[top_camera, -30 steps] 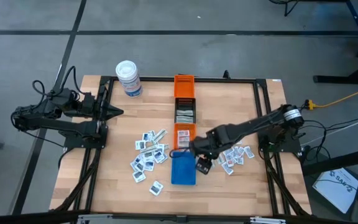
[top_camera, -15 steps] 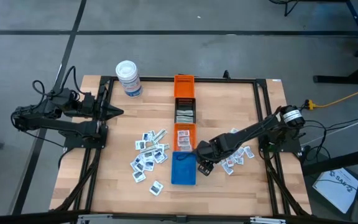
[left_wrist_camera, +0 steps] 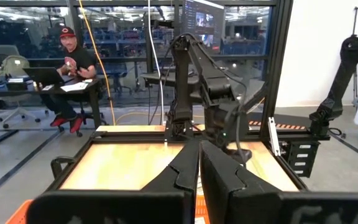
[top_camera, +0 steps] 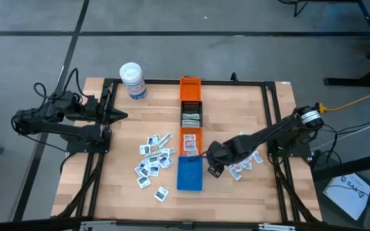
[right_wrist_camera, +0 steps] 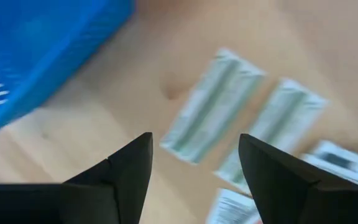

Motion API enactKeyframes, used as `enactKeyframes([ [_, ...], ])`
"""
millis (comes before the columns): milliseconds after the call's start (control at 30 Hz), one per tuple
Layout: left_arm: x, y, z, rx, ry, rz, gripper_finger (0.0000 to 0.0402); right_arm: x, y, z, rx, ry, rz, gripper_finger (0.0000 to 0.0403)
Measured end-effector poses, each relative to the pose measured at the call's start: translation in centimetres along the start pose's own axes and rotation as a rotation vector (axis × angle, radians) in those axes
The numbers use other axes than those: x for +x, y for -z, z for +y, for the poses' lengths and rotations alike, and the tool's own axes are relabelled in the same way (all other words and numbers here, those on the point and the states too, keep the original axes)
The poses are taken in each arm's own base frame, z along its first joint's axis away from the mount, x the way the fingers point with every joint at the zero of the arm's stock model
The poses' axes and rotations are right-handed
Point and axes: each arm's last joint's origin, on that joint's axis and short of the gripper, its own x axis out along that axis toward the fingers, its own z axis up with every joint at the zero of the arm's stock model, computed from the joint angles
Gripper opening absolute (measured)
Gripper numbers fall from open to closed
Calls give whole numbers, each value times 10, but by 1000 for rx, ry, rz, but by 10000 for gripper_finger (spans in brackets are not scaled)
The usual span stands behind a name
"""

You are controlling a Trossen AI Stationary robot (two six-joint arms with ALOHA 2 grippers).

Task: Pick & Place First Aid Supplies
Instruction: Put the green bandage into the black bin

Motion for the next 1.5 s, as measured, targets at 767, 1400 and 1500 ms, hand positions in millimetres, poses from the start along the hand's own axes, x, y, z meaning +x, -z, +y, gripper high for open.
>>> enactKeyframes([
  [767, 0, 0, 0, 0, 0, 0, 10, 49, -2, -10, -64, 39, 20, 200],
  [1400, 0, 0, 0, 0, 0, 0, 8, 45, -4, -8, -63, -4, 36, 7],
  [1500, 0, 0, 0, 0, 0, 0, 10, 37, -4, -9, -61, -17, 35, 4],
])
